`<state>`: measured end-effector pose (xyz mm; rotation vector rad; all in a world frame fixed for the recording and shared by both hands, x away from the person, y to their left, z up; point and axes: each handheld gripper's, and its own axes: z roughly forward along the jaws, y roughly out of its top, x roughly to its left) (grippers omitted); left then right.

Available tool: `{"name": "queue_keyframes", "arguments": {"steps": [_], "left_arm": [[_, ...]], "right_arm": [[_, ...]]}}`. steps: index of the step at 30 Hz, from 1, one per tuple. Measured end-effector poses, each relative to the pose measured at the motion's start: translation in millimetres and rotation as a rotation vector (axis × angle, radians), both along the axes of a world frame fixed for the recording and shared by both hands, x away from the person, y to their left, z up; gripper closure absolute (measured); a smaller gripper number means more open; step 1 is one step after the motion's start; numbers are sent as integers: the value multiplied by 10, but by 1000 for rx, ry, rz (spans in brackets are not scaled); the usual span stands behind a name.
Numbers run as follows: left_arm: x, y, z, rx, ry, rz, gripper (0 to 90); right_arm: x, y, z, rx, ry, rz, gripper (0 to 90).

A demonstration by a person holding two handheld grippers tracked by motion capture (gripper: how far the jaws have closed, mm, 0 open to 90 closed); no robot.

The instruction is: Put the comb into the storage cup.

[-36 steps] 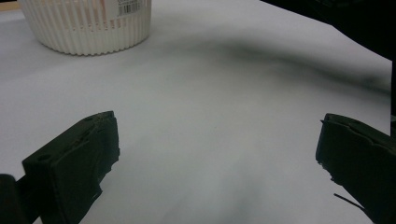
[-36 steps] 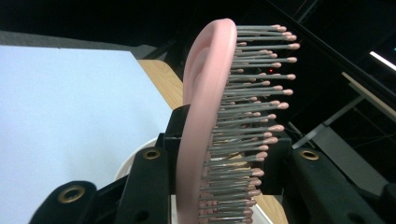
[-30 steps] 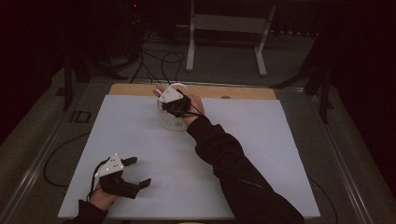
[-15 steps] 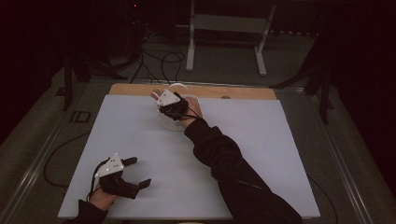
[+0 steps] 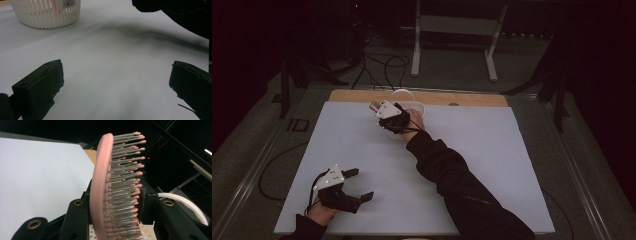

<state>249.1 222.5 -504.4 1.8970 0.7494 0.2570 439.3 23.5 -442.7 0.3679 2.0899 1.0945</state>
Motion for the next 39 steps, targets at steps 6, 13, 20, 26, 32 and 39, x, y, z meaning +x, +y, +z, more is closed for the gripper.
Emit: {"name": "queue_keyframes", "arguments": {"steps": [6, 13, 20, 26, 32, 39], "left_arm": [[2, 0, -1, 4, -2, -2, 4], [2, -2, -3, 6, -1, -3, 4], [2, -1, -4, 6, -1, -3, 4], [2, -5, -8, 9, 1, -5, 4], [4, -7, -12, 9, 2, -4, 4], [5, -11, -14, 9, 5, -7, 4]], "right_arm": [[-49, 5, -25, 1, -11, -7, 604], [-63, -22, -32, 21, 1, -3, 581], [-54, -24, -39, 40, 32, 3, 448], [-32, -41, -35, 39, 48, 1, 373], [-28, -52, -37, 35, 54, -15, 277], [-19, -75, -37, 47, 97, -18, 142]]}}
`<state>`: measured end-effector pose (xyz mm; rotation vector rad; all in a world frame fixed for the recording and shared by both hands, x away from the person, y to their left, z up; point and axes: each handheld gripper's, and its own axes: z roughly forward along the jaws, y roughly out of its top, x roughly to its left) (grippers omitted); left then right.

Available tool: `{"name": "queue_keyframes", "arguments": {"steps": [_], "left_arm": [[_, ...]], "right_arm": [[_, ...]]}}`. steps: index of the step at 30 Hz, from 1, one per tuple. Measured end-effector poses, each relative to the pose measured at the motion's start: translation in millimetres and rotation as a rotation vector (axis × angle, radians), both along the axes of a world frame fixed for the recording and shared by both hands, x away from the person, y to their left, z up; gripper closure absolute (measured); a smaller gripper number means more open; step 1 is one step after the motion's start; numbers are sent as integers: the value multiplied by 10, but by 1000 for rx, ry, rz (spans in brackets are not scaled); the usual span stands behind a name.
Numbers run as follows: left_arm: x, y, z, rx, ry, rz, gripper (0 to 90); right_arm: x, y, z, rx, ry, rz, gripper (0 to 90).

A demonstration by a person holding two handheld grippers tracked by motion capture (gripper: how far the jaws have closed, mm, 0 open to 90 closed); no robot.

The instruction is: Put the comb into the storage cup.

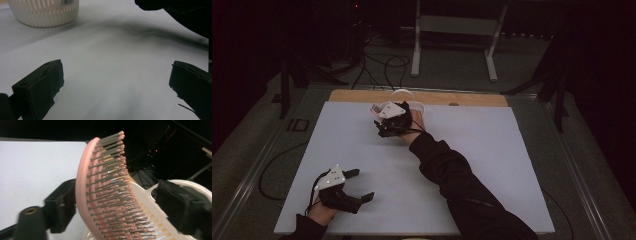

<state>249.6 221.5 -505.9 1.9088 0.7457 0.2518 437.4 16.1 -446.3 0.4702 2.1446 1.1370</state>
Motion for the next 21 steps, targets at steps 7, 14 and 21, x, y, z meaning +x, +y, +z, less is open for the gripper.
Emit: {"name": "queue_keyframes", "arguments": {"steps": [7, 14, 21], "left_arm": [[2, -2, -3, -2, 2, 1, 4], [7, -3, -4, 1, 3, 0, 4], [5, -2, -7, 5, 2, -1, 4]], "right_arm": [[28, -64, 13, 33, 75, 14, 80], [39, -125, 20, 41, 100, 15, 80], [37, -150, 35, 53, 140, 38, 81]]}}
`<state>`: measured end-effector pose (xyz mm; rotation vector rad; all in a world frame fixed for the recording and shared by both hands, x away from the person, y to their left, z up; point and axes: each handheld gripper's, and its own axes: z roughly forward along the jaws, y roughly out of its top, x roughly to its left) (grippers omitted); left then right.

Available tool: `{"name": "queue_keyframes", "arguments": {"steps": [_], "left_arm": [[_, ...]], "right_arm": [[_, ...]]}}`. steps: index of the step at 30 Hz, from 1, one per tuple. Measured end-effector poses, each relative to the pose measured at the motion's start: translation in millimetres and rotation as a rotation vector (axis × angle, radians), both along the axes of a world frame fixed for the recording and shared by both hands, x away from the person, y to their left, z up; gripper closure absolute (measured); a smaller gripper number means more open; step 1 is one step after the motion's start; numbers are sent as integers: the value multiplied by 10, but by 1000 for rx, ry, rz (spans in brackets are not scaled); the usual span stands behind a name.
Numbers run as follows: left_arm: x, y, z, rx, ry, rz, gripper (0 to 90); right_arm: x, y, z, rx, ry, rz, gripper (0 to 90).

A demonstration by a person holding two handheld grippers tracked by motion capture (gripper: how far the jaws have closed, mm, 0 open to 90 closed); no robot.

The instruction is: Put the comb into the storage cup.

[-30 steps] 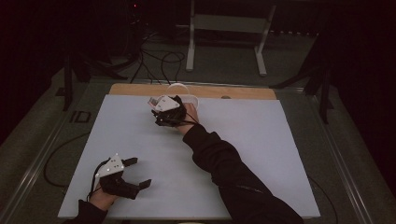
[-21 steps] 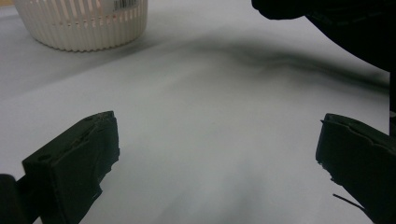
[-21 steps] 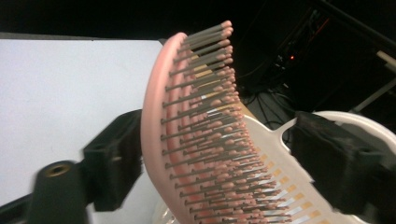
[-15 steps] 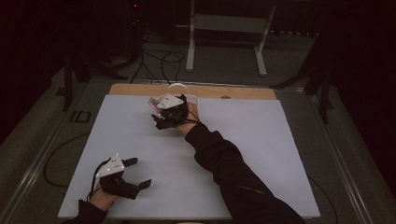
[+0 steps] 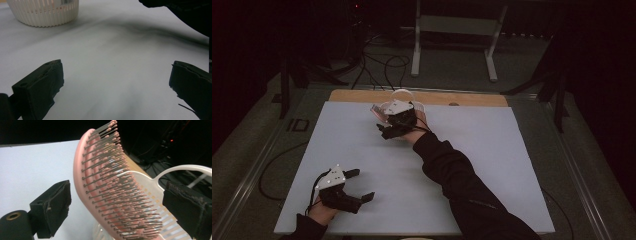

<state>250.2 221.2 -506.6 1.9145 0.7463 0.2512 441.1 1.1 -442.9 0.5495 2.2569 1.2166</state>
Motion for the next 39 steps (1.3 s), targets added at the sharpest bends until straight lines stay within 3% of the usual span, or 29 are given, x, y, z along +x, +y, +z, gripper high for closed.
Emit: {"name": "queue_keyframes", "arguments": {"steps": [20, 39], "left_arm": [[7, -5, -11, 3, 4, 2, 4], [-7, 6, -10, 3, 0, 4, 4]], "right_arm": [[21, -96, 77, -5, 47, 23, 84], [-2, -212, 71, 38, 108, 29, 93]]}}
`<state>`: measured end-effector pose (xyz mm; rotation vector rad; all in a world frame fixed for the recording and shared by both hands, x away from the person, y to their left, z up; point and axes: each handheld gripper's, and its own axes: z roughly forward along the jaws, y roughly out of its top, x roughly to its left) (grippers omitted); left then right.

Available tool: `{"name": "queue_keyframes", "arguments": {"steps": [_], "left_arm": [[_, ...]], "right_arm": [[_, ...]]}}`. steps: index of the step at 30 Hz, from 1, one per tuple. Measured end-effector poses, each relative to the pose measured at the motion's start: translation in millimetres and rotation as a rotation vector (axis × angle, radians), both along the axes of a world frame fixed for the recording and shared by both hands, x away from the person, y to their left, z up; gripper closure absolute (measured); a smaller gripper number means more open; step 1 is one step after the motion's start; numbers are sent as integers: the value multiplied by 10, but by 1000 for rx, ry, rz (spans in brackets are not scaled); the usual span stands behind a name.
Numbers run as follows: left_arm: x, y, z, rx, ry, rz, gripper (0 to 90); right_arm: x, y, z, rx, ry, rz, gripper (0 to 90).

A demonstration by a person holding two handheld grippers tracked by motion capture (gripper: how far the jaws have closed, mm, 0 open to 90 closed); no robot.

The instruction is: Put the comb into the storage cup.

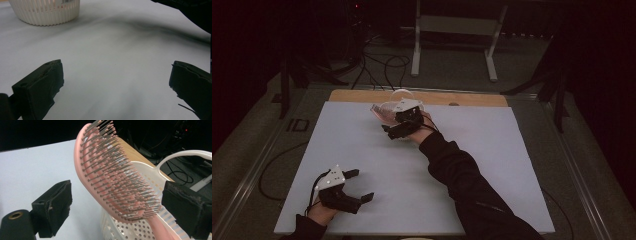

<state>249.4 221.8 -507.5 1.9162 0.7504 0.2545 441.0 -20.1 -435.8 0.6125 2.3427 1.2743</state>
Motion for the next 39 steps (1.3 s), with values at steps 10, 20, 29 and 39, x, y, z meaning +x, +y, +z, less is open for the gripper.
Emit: {"name": "queue_keyframes", "arguments": {"steps": [10, 20, 29, 39], "left_arm": [[-1, -4, 0, 4, 2, -2, 4], [-3, -4, 6, 3, -1, -3, 4], [-5, -6, 10, 6, -2, -7, 4], [-6, -13, 10, 6, -2, -7, 4]], "right_arm": [[-19, -149, 23, 18, 11, -1, 93], [-69, -281, 41, 22, 25, -14, 93], [-105, -403, 47, 35, 48, -16, 93], [-149, -598, 42, 53, 67, -27, 93]]}}
